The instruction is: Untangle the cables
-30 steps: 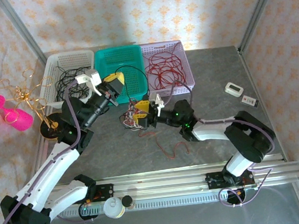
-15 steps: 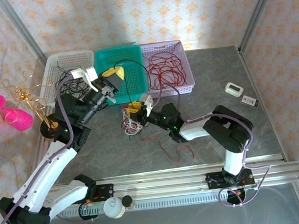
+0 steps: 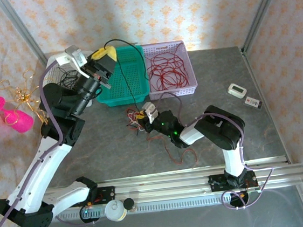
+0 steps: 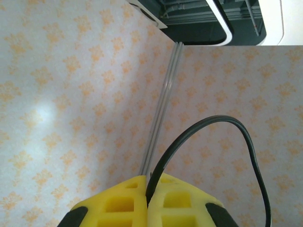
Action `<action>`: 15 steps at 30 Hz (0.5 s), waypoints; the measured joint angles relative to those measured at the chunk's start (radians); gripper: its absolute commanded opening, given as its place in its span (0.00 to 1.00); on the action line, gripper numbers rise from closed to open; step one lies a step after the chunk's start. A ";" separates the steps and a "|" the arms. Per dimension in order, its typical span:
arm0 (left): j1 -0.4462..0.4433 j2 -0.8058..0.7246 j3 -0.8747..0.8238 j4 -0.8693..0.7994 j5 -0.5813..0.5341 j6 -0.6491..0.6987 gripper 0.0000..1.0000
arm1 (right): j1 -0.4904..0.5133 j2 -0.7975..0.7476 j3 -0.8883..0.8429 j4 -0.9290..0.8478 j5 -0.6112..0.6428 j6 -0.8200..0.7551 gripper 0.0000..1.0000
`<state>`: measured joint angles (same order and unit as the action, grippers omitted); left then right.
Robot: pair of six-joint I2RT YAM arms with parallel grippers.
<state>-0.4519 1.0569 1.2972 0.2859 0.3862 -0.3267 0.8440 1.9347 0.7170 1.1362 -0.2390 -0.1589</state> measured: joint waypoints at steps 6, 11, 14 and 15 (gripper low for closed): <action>0.000 0.050 0.126 -0.085 -0.021 0.031 0.00 | 0.000 0.055 0.000 0.043 0.012 -0.015 0.15; 0.000 0.136 0.273 -0.210 -0.021 0.068 0.00 | 0.000 0.084 0.008 0.099 0.027 -0.018 0.15; 0.000 0.179 0.347 -0.268 -0.028 0.089 0.00 | 0.000 0.098 0.016 0.123 0.030 -0.017 0.14; 0.000 0.194 0.375 -0.290 -0.029 0.095 0.00 | 0.000 0.101 0.018 0.132 0.030 -0.017 0.14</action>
<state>-0.4519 1.2510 1.6718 -0.0036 0.3569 -0.2321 0.8436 2.0357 0.7353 1.2678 -0.2089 -0.1761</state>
